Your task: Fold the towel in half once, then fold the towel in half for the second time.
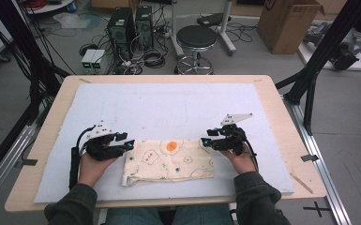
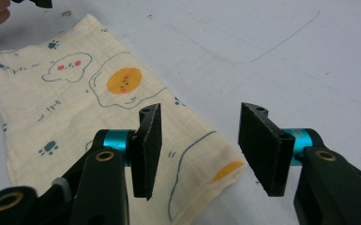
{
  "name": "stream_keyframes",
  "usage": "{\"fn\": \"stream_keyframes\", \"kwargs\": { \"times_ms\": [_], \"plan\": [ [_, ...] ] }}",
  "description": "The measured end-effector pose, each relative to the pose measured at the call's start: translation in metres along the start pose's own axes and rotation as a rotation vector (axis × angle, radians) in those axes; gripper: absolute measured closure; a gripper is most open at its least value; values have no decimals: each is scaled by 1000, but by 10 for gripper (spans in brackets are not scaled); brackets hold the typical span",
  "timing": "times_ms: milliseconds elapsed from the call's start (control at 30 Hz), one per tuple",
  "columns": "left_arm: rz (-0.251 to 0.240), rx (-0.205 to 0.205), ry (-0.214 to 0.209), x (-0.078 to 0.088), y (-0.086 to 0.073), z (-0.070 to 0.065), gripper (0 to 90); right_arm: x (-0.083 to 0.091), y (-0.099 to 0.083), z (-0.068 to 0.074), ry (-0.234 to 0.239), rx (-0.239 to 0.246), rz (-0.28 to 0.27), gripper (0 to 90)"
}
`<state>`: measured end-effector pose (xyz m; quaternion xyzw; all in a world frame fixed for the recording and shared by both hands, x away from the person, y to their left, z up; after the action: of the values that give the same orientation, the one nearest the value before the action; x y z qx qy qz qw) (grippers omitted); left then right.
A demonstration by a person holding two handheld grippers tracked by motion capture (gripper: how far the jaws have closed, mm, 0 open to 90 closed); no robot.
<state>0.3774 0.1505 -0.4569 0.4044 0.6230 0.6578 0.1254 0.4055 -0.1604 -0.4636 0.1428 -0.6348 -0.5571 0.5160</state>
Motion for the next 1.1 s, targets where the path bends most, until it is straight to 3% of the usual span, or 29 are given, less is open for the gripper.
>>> {"fn": "stream_keyframes", "kwargs": {
  "times_ms": [333, 1100],
  "plan": [
    [-24, 11, -25, 5, 5, -4, 479, 4, 0, 6, 1, 8, 3, 439],
    [-7, 2, -31, 5, 3, -6, 449, 4, 0, 6, -11, 19, 9, 432]
  ]
}}
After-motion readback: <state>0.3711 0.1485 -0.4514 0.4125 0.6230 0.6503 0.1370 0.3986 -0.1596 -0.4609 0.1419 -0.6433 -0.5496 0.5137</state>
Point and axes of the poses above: each handheld gripper's, and its own axes: x roughly backward along the jaws, y roughly out of its top, z roughly to its left, the point moved 9 cm from there along -x, roughly forward along the jaws, and after that the axes turned 5 degrees about -z, right-handed, at the moved point
